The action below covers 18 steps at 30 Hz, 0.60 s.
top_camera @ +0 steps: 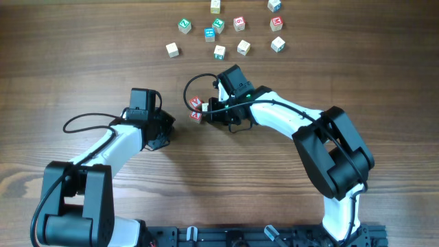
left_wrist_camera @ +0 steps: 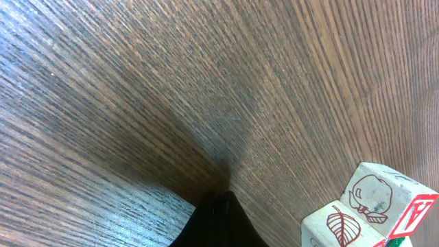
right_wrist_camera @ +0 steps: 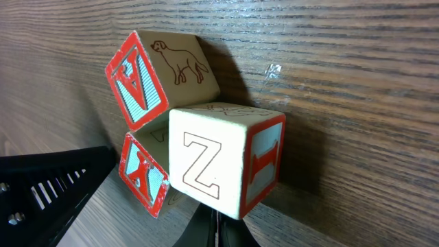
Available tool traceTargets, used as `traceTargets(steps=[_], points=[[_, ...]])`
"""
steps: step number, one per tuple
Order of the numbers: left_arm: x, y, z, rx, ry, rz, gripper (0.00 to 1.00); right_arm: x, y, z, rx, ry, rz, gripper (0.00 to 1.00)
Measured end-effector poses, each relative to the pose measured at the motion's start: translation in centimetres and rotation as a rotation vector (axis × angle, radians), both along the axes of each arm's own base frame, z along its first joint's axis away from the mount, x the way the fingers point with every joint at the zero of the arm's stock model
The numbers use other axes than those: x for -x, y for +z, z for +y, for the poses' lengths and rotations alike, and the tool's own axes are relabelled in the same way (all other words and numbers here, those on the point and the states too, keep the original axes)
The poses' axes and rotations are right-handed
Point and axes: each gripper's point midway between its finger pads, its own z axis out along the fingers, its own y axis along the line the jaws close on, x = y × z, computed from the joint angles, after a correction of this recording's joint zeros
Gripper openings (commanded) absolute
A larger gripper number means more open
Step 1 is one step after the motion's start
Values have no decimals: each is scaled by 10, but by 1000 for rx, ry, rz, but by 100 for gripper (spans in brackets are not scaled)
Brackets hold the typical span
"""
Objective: Form a circle
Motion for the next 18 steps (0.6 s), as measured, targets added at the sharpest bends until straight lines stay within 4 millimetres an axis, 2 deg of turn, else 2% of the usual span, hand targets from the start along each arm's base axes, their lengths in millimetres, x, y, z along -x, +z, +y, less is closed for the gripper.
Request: traceTargets(steps=[12, 18], points=[[0, 0, 0, 0, 0, 0, 4, 0, 0, 0, 0, 0, 0, 4], [0, 0, 0, 0, 0, 0, 4, 9, -5, -6, 30, -4, 46, 4]])
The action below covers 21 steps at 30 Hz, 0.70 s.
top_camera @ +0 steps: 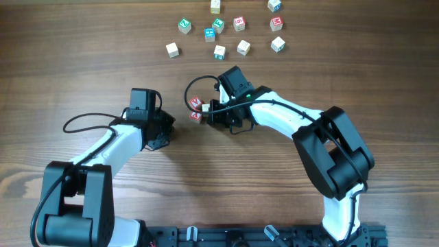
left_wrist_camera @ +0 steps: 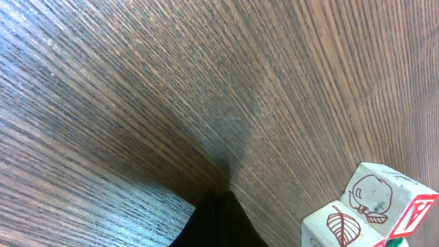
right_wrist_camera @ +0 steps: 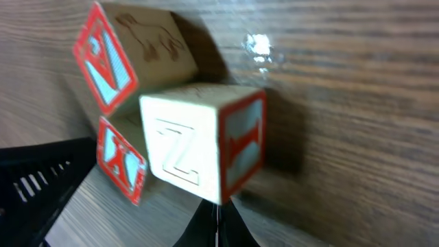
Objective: Form a circle
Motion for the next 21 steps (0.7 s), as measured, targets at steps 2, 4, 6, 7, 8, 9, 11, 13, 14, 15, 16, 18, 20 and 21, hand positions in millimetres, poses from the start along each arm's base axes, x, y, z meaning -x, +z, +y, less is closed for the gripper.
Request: traceTargets(steps=[2, 4, 6, 7, 8, 9, 11, 13, 14, 15, 16, 18, 20, 21], points=[[0, 0, 0, 0, 0, 0, 4, 0, 0, 0, 0, 0, 0, 4], [0, 0, 0, 0, 0, 0, 4, -1, 0, 0, -2, -1, -3, 4], [0, 0, 0, 0, 0, 0, 4, -4, 2, 3, -12, -3, -16, 4], [0, 0, 0, 0, 0, 0, 4, -4, 2, 3, -14, -3, -19, 5], [0, 0, 0, 0, 0, 0, 4, -4, 2, 3, -14, -3, -19, 5], [0, 0, 0, 0, 0, 0, 4, -5, 2, 3, -13, -5, -21, 5], [0, 0, 0, 0, 0, 0, 4, -6, 2, 3, -12, -6, -27, 5], [0, 0, 0, 0, 0, 0, 4, -8, 3, 3, -12, -8, -35, 5], [0, 0, 0, 0, 0, 0, 4, -8, 3, 3, -11, -10, -38, 4], [0, 0, 0, 0, 0, 0, 4, -9, 2, 2, -6, -18, -37, 5], [0, 0, 0, 0, 0, 0, 4, -10, 2, 2, -4, -23, -37, 4], [0, 0, 0, 0, 0, 0, 4, -10, 2, 1, -2, -29, -38, 4], [0, 0, 0, -1, 0, 0, 4, -11, 2, 1, 0, -33, -39, 4], [0, 0, 0, -1, 0, 0, 4, -11, 2, 1, 1, -34, -39, 4]])
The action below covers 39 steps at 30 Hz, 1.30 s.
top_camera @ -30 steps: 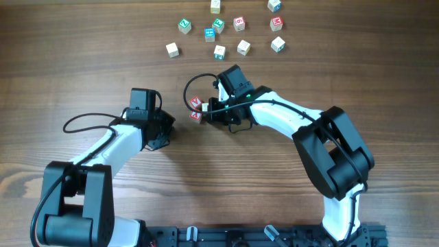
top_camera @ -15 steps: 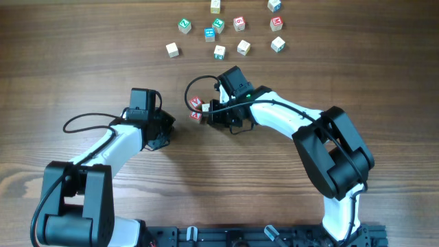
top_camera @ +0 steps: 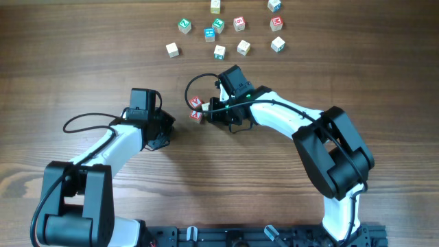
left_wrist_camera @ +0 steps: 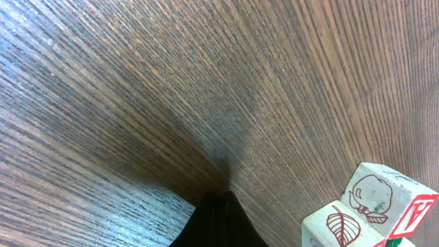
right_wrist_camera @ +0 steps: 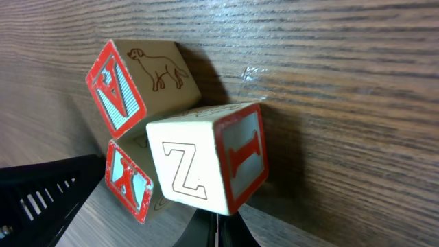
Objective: Form a circle
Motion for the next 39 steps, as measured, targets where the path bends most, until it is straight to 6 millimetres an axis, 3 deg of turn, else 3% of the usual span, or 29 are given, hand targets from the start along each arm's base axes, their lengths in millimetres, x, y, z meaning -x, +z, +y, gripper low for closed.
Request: traceTargets(steps=[8, 17, 21, 30, 39], points=[[0, 0, 0, 0, 0, 0, 4, 0, 0, 0, 2, -3, 1, 4], [0, 0, 1, -5, 2, -1, 4, 15, -10, -20, 98, -66, 93, 5], [0, 0, 1, -5, 2, -1, 4, 1, -9, -33, 169, -144, 38, 4], [0, 0, 1, -5, 2, -1, 4, -30, -2, -35, 183, -209, -100, 4], [0, 0, 1, -5, 2, -1, 4, -34, 0, -33, 172, -213, -118, 4]])
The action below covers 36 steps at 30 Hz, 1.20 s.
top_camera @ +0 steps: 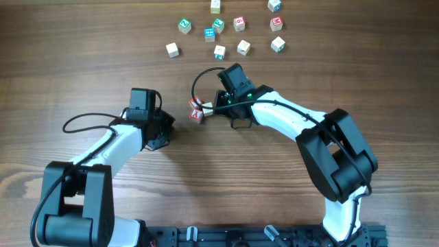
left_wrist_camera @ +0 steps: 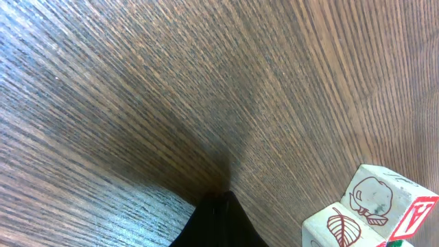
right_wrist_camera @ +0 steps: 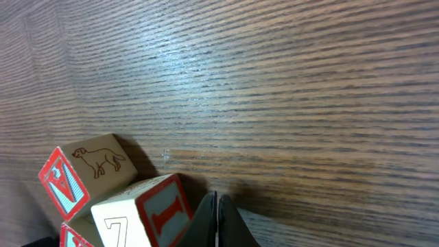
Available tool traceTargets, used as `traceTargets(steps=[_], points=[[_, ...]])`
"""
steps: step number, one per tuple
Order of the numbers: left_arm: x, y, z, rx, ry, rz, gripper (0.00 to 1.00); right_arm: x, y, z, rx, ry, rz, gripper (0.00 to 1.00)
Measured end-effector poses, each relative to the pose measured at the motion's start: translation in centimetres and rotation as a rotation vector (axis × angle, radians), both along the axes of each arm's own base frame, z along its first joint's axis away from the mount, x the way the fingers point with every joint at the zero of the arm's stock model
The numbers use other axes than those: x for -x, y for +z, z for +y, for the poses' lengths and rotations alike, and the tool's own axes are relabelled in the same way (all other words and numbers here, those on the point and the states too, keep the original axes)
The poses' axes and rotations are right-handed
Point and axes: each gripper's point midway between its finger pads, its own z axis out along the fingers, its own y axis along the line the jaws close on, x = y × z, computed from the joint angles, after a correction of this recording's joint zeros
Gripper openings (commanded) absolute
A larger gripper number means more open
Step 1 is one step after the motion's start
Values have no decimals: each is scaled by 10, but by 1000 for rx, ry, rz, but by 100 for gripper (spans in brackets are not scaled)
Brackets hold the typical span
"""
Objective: Form a circle
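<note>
Three red-edged letter blocks sit bunched together left of centre (top_camera: 197, 110). In the right wrist view the Z block with a red I face (right_wrist_camera: 140, 218) lies in front of the dog-picture block (right_wrist_camera: 96, 163), and a third block peeks in at the bottom left corner. My right gripper (right_wrist_camera: 216, 206) is shut and empty, its tips just right of the I face. My left gripper (left_wrist_camera: 223, 200) is shut and empty on bare wood. The leaf-and-fruit faces of the bunch (left_wrist_camera: 374, 206) show at its lower right.
Several loose letter blocks with green, red and blue faces are scattered along the far edge (top_camera: 226, 31), the nearest being a plain-topped one (top_camera: 171, 49). The left arm (top_camera: 130, 140) and right arm (top_camera: 288, 120) flank the bunch on the wooden table (top_camera: 82, 68).
My right gripper has shifted to the right side of the Z block, which now lies left of the shut tips instead of straight ahead. The left gripper has barely moved.
Throughout, both grippers stayed shut and the left one rested beside the bunch. The right gripper's tips were against the Z block, whose angle changed from one moment to the other. Now the tips stand at its I face.
</note>
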Motion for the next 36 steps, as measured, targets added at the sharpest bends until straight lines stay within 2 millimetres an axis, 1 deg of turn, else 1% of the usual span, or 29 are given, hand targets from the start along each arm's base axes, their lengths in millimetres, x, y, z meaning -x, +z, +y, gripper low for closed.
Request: traceTargets(steps=[23, 36], points=[[0, 0, 0, 0, 0, 0, 4, 10, 3, 13, -74, 47, 47, 5], [0, 0, 0, 0, 0, 0, 4, 15, 1, 11, -66, 48, 68, 5]])
